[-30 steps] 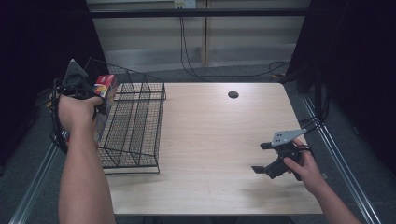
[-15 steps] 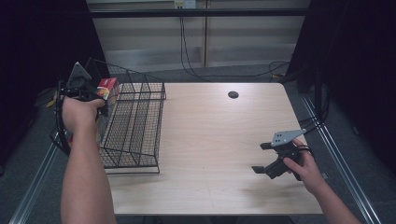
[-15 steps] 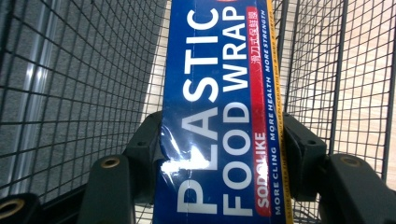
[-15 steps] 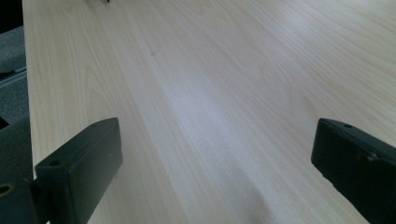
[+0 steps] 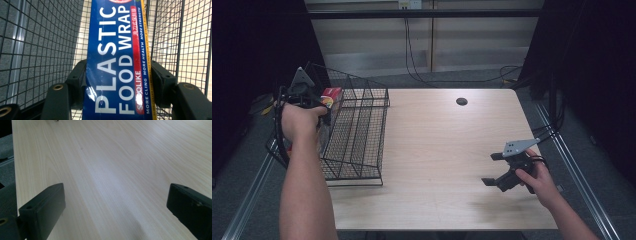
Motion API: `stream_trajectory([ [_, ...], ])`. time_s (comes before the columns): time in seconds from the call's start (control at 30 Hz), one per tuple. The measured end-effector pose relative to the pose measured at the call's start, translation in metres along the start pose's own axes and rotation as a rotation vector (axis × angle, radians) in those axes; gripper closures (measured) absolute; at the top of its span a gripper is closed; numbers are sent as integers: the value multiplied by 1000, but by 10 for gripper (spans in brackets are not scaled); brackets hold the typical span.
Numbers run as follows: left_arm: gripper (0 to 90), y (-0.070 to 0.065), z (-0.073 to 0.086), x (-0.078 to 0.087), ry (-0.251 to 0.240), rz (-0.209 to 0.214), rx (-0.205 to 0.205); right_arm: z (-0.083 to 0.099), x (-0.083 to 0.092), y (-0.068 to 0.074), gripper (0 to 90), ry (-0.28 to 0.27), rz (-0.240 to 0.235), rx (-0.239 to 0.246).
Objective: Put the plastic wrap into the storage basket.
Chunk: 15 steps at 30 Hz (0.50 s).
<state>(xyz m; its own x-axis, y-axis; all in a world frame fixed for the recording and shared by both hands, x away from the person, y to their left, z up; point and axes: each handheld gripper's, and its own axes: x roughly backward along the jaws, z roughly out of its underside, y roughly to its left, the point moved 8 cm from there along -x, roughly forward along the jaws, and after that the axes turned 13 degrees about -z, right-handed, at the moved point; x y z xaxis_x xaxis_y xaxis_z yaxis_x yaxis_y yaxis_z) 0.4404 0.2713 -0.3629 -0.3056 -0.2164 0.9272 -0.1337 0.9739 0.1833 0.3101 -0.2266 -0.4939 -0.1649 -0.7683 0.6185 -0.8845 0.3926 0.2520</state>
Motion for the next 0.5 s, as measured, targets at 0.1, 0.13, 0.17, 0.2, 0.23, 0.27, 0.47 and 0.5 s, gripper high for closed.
stream_trajectory([
  [0.1,398,3,-5,7,-39,-2,25,0,-1,0,18,-4,-4,-7],
  [0.13,384,3,-6,10,-55,7,23,0,-1,1,18,-3,-4,-4],
  [0.17,400,2,-6,12,-49,23,18,-1,-1,1,18,-3,-4,-4],
  [0.2,400,3,-5,13,-51,23,16,-1,-1,1,18,-3,-4,-6],
  [0.23,396,4,-5,14,-53,15,15,-1,-1,1,18,-2,-6,-7],
  [0.27,376,4,-5,14,-57,10,19,-1,-1,2,17,-4,-7,-7],
  [0.47,254,0,-6,15,-72,22,38,-1,1,1,18,-8,-1,-6],
  [0.5,232,-1,-8,17,-82,21,40,-1,1,0,18,-10,4,-2],
])
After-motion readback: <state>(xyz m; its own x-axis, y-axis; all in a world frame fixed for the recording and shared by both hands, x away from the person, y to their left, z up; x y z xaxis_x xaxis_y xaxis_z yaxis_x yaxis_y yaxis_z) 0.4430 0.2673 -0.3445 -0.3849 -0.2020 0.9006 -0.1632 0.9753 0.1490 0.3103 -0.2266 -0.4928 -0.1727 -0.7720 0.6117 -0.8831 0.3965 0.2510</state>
